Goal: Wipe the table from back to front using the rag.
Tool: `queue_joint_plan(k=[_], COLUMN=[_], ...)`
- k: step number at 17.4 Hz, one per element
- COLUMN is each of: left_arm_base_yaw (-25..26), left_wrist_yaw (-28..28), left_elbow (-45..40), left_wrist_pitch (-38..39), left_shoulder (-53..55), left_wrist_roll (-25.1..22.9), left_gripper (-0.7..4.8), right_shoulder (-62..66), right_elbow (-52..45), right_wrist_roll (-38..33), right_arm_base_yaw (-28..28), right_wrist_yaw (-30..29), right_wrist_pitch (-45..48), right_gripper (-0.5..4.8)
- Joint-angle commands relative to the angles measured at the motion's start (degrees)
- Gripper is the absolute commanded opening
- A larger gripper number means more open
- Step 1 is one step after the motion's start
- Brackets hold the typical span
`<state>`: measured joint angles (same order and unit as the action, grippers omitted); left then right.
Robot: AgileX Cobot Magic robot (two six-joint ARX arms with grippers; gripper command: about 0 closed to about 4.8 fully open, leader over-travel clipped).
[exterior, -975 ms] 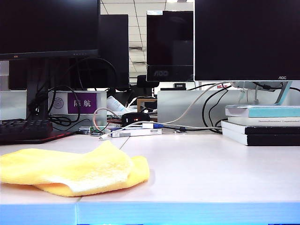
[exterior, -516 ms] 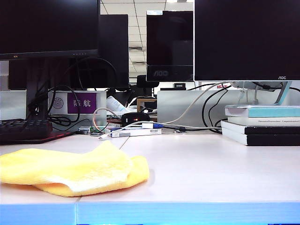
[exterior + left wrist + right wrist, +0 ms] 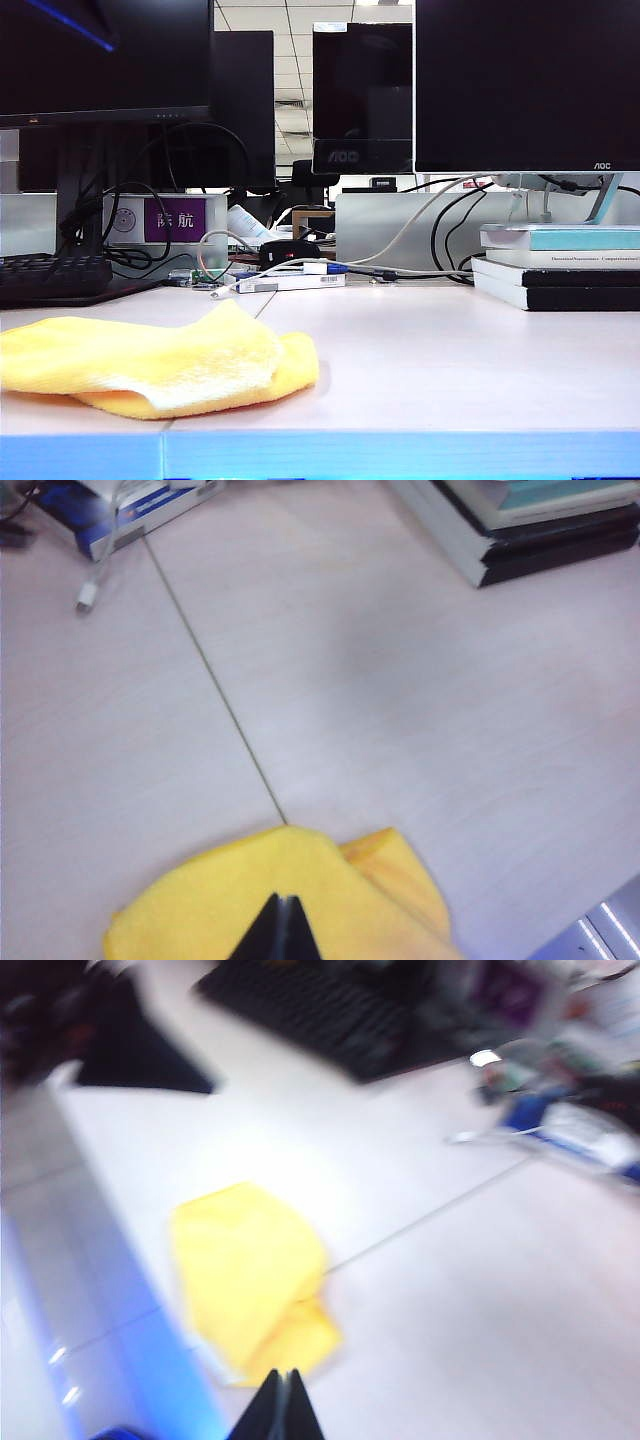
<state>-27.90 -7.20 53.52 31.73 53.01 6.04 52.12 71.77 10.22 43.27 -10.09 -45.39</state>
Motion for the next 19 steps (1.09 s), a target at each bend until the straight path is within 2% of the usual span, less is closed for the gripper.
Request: queue_joint_plan(k=[1, 4, 5, 6, 7, 8, 11, 14, 17, 19], left_arm_base_yaw=[0.00, 0.00, 0.00, 0.00, 0.00, -0.02, -0.02, -0.15, -2.67, -4.22], left_wrist_yaw=[-0.11, -0.13, -0.92, -1.73, -3.76, -4.76, -5.88, -9.66, -8.11, -3.72], left_elbow=[0.22, 0.22, 0.22, 0.22, 0.22, 0.22, 0.22, 0.22, 0.20, 0.20], left_wrist_pitch=[1.95, 5.42, 5.62, 5.73, 5.49, 5.40, 5.95, 6.38, 6.19, 5.86], left_shoulder=[2.47, 6.71, 8.57, 9.53, 11.21, 12.81, 17.73, 20.70, 23.87, 25.49], left_wrist_roll=[-0.15, 0.02, 0.17, 0.46, 0.42, 0.44, 1.03, 1.44, 2.64, 3.89], left_gripper=[-0.06, -0.05, 0.23, 0.80, 1.80, 2.20, 2.20, 2.20, 2.20, 2.19], right_shoulder=[1.25, 1.44, 1.31, 1.27, 1.20, 1.18, 1.09, 0.81, 0.44, 0.35], right_elbow=[0.26, 0.33, 0.33, 0.33, 0.33, 0.33, 0.33, 0.33, 0.33, 0.33], right_wrist_roll=[0.33, 0.31, 0.31, 0.31, 0.31, 0.31, 0.31, 0.31, 0.31, 0.31], right_arm_base_yaw=[1.79, 2.01, 1.99, 1.99, 1.99, 1.99, 1.97, 1.99, 1.97, 1.97], right_wrist_yaw=[1.57, 1.42, 1.42, 1.42, 1.42, 1.42, 1.44, 1.44, 1.44, 1.44], right_wrist_pitch=[1.53, 3.39, 3.82, 3.87, 3.87, 3.89, 4.15, 4.15, 5.64, 6.29], right_gripper=[-0.05, -0.05, -0.05, -0.05, -0.05, -0.05, -0.05, -0.05, -0.05, -0.05])
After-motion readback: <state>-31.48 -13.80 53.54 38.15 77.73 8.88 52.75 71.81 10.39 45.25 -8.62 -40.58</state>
